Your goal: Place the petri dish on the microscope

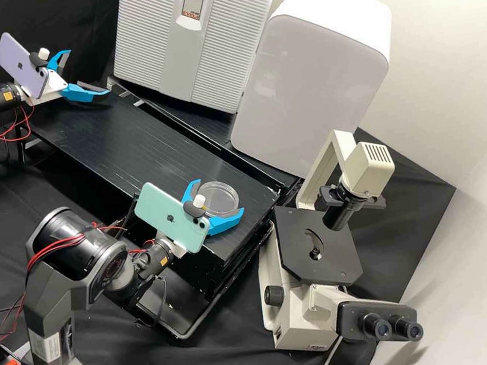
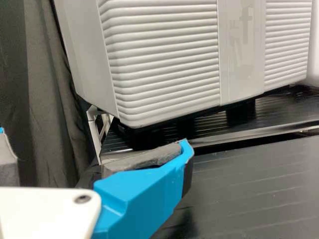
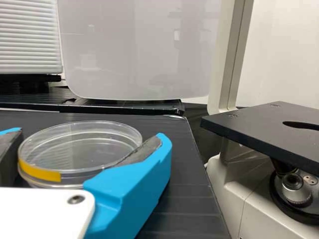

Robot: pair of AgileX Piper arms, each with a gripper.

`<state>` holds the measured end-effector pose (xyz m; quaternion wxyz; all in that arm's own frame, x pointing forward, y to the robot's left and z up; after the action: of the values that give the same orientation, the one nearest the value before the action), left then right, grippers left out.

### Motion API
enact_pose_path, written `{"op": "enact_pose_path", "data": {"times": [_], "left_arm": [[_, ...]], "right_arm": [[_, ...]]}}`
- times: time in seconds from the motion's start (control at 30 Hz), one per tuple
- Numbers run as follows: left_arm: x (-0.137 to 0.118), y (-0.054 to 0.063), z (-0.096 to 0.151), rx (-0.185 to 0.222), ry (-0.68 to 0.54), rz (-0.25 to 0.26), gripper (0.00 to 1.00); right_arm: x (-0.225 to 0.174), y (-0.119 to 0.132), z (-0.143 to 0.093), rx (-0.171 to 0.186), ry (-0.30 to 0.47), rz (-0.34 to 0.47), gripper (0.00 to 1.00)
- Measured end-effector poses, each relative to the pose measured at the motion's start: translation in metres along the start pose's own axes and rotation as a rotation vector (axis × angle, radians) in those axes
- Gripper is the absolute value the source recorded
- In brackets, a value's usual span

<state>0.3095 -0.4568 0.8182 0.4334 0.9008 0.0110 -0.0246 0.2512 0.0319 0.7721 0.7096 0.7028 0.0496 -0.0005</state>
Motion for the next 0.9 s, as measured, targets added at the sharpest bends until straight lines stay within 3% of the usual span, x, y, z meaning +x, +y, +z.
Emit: {"op": "enact_pose_path", "data": {"times": [0.27, 0.67, 0.9], "left_arm": [[0.0, 0.0, 0.0, 0.0, 0.0, 0.0, 1.0], [0.0, 0.0, 0.0, 0.0, 0.0, 0.0, 1.0], [0.0, 0.0, 0.0, 0.0, 0.0, 0.0, 1.0]], "right_arm": [[0.0, 0.001, 0.001, 0.008, -0.006, 0.006, 0.0], [0.0, 0.008, 0.005, -0.008, 0.0, 0.009, 0.0], [-0.003, 0.026, 0.013, 0.024, -0.029, 0.045, 0.0]]}}
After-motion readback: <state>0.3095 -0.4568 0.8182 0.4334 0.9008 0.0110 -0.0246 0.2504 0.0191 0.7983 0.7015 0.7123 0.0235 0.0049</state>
